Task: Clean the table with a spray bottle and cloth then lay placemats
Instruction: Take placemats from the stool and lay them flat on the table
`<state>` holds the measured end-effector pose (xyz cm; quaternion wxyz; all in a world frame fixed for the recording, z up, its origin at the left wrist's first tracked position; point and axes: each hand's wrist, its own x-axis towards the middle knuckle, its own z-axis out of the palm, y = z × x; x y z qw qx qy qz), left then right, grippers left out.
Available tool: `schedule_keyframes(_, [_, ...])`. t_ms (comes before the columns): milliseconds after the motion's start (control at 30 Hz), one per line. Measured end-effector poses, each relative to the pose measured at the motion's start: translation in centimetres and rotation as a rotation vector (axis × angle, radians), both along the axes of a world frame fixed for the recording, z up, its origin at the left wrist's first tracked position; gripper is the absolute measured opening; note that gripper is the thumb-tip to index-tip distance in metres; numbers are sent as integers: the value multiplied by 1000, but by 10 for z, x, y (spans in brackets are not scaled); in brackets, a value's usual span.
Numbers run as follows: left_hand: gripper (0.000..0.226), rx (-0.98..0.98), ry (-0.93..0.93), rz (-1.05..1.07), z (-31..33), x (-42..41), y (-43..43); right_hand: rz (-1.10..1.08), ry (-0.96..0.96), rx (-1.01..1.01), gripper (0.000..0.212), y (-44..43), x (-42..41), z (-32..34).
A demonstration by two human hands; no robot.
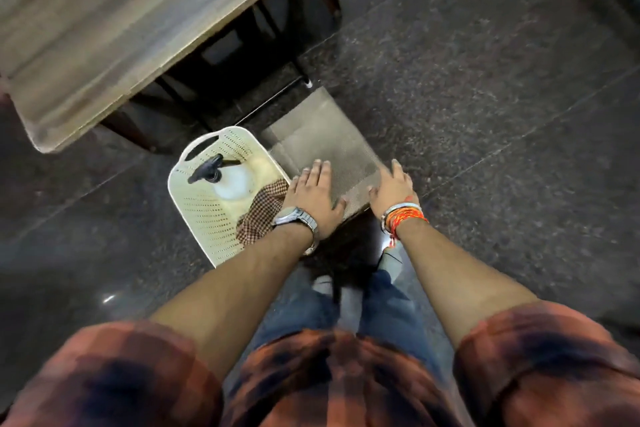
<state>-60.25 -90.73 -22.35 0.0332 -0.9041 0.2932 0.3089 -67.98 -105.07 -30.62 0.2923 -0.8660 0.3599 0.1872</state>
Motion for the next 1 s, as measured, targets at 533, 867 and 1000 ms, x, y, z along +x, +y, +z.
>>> schedule_keyframes(533, [81, -137, 27, 228, 13, 25, -28, -149, -8, 263, 30, -12, 55, 5])
schedule_keyframes(867, [82, -609, -70, 646, 90, 129, -87, -162, -983, -12, 5, -49, 140, 156])
schedule_keyframes(1000, [81, -783, -136, 933, 120, 173, -113, 31, -1130, 145, 5, -93, 168, 196])
